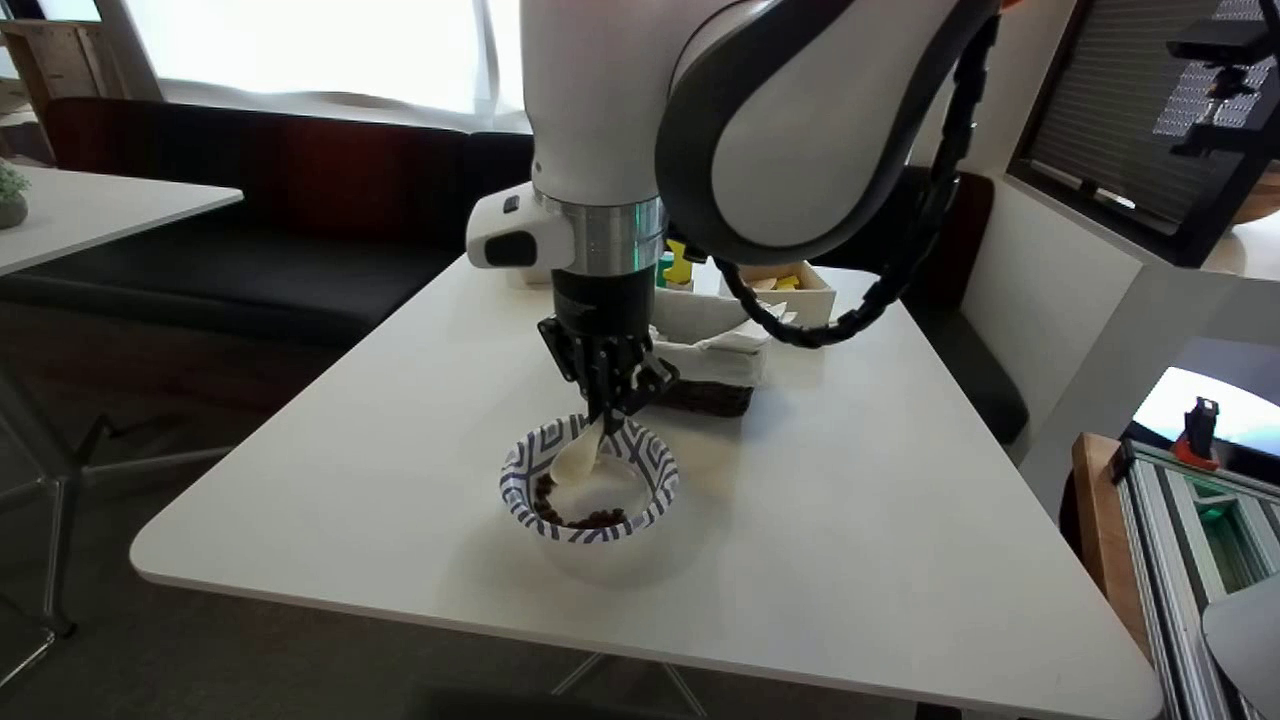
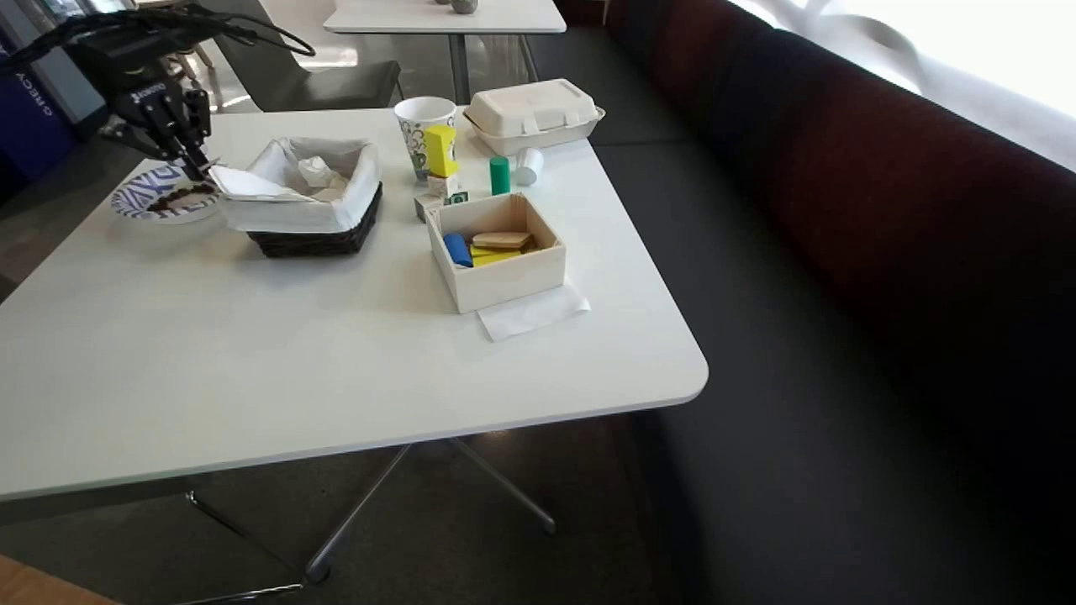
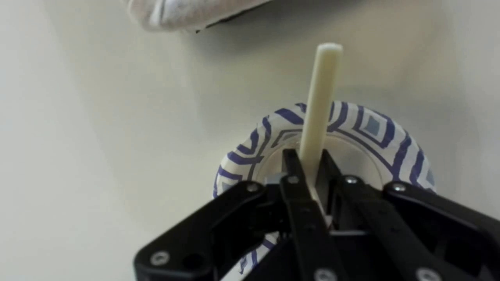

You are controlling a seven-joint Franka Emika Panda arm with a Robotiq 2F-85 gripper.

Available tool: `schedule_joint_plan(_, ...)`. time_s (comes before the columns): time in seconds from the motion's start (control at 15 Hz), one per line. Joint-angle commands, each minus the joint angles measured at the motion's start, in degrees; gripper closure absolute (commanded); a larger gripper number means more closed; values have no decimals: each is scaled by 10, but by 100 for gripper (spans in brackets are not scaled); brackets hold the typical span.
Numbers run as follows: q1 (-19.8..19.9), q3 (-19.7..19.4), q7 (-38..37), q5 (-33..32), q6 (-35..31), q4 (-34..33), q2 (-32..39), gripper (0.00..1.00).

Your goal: Use the white spoon to take out some of the contents in the bowl and place them in the coffee cup.

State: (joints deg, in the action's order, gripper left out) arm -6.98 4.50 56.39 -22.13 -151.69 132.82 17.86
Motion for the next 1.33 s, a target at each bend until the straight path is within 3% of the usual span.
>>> schedule_joint_plan(0.0,-34,-13,-102,-68,46,-5,-2,96)
schedule_joint_plan(0.53,-42,11,-167,-93,103,-34,24,96)
schedule_joint_plan(1.27,-37,14,-180,-101,107,-58,48,96)
